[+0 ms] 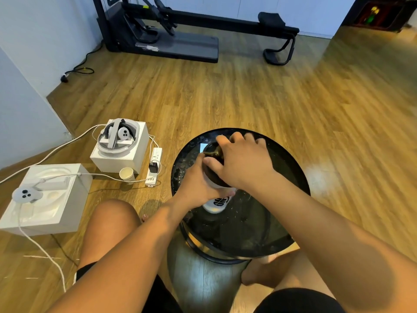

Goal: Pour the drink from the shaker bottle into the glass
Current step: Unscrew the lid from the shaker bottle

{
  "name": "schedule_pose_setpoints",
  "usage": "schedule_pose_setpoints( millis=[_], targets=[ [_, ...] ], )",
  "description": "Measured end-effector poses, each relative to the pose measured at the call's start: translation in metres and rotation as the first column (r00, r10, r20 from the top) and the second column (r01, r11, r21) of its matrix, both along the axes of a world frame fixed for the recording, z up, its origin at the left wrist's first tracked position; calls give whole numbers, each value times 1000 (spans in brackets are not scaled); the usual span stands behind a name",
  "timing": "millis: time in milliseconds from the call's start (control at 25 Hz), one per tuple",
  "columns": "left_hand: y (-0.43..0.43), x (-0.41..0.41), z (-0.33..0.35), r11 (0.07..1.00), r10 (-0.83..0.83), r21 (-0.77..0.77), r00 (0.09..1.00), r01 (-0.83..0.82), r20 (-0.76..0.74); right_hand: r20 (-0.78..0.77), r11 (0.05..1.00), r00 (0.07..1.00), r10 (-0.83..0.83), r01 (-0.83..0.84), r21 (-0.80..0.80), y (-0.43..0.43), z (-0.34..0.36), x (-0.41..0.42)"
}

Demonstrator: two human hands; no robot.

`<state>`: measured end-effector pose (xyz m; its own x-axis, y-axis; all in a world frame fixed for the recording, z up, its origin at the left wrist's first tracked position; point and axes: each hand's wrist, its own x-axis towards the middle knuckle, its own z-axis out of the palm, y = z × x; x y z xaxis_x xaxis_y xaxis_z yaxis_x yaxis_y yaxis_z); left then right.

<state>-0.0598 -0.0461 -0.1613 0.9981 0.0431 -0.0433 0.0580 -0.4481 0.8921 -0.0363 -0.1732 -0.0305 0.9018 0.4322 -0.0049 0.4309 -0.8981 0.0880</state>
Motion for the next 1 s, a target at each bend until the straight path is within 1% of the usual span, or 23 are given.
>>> schedule_pose_setpoints(
  millis=[40, 80, 160, 280, 320, 400, 440, 480, 520, 560, 600, 640, 680, 720, 800, 880, 920, 960, 1000],
  targets=[
    [0, 0, 0, 1000, -6, -1, 1000, 6, 17, -40, 1000, 999, -8, 8, -7, 3, 0, 1],
    [0, -1, 2, 1000, -7, -9, 1000, 7, 30, -75, 1000, 997, 27, -26, 16, 6, 0, 1],
    [0, -1, 2, 1000, -26, -5, 998, 27, 64, -136, 984, 978, 156, -142, 108, 9, 1, -3],
    [-2, -3, 1, 998, -23, 63, 994, 17, 108, -145, 932, 935, 323, -288, 219, 2, 2, -10],
    [-2, -4, -1, 998, -34, 50, 994, 29, 104, -151, 912, 922, 356, -308, 272, 0, 3, -10],
    [3, 1, -8, 989, -104, 118, 986, 89, 128, -146, 872, 908, 392, -315, 375, -3, 4, -9],
    [3, 1, -11, 979, -129, 178, 978, 100, 162, -114, 875, 919, 378, -315, 367, -2, 2, -9],
    [1, 3, -9, 991, -100, 103, 988, 88, 117, -58, 910, 945, 322, -291, 296, 0, -2, -9],
    [3, 3, -8, 992, -104, 78, 987, 95, 123, 13, 959, 976, 219, -217, 182, 1, -5, -9],
    [2, 2, -5, 989, -126, 87, 986, 116, 114, 71, 992, 993, 93, -99, 80, 3, -8, -10],
    [0, 2, -3, 995, -89, 51, 994, 86, 69, 82, 1000, 997, -15, 13, 21, 4, -9, -10],
    [0, 1, -1, 999, -40, 34, 997, 38, 70, 59, 997, 995, -75, 75, 6, 5, -9, -10],
    [0, -1, 1, 999, -44, 13, 997, 43, 71, 23, 997, 997, -74, 73, 31, 6, -8, -9],
    [0, -2, 1, 999, -47, 3, 996, 47, 81, -19, 996, 1000, -17, 19, 86, 5, -7, -8],
    [-2, -2, 4, 999, -39, 24, 995, 37, 95, -106, 972, 980, 168, -147, 186, 0, -3, -7],
    [-3, -2, 8, 999, -35, -8, 995, 36, 89, -204, 947, 935, 291, -252, 198, -6, 2, -4],
    [-3, -1, 8, 999, -25, -32, 996, 28, 82, -237, 945, 924, 299, -252, 209, -9, 2, -1],
    [-3, -1, 7, 998, -23, -63, 998, 27, 64, -234, 954, 936, 262, -215, 210, -10, 2, 0],
    [-3, -2, 6, 996, -16, -90, 999, 19, 37, -192, 974, 965, 177, -144, 175, -9, 1, 2]
  ],
)
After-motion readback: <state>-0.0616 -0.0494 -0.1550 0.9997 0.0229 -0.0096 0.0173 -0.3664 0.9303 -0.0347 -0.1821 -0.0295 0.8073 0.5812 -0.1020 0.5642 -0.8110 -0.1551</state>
